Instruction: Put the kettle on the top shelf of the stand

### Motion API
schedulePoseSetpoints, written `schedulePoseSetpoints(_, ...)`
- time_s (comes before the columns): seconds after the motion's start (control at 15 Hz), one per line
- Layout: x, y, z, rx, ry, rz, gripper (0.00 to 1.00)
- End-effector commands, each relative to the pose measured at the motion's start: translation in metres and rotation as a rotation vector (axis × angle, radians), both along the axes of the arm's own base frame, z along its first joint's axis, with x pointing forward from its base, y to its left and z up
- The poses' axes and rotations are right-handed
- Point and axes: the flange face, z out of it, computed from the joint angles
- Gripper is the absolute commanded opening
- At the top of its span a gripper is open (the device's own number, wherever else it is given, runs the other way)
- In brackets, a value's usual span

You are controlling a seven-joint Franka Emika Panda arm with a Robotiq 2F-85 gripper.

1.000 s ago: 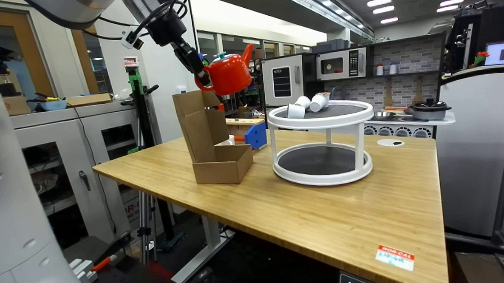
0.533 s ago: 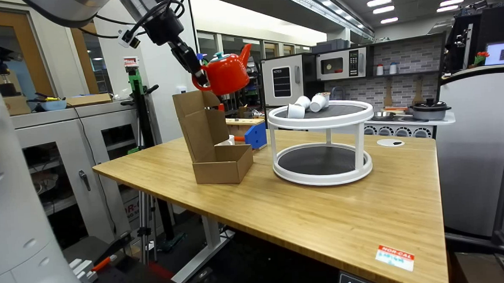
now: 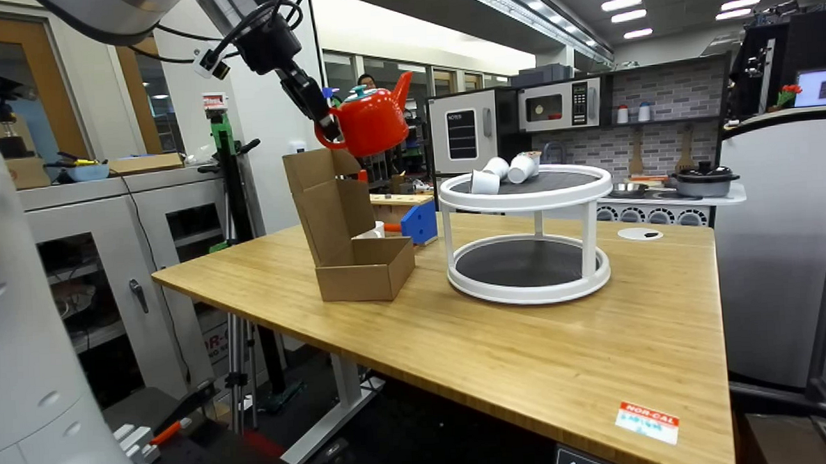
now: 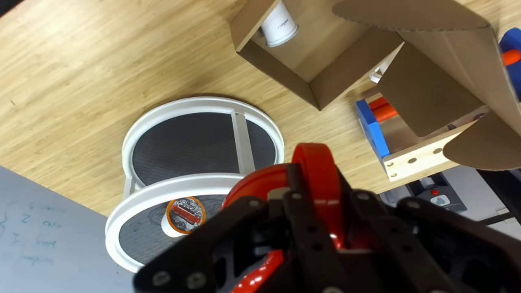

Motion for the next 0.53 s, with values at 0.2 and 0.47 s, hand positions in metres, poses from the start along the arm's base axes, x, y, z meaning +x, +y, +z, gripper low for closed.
schedulePoseSetpoints(0.2,0.006,0.002,-0.003,-0.008,0.006,-0.002,0.04)
schedulePoseSetpoints(0.47,0.041,-0.007,-0.030,-0.046,0.058,-0.068,0.04)
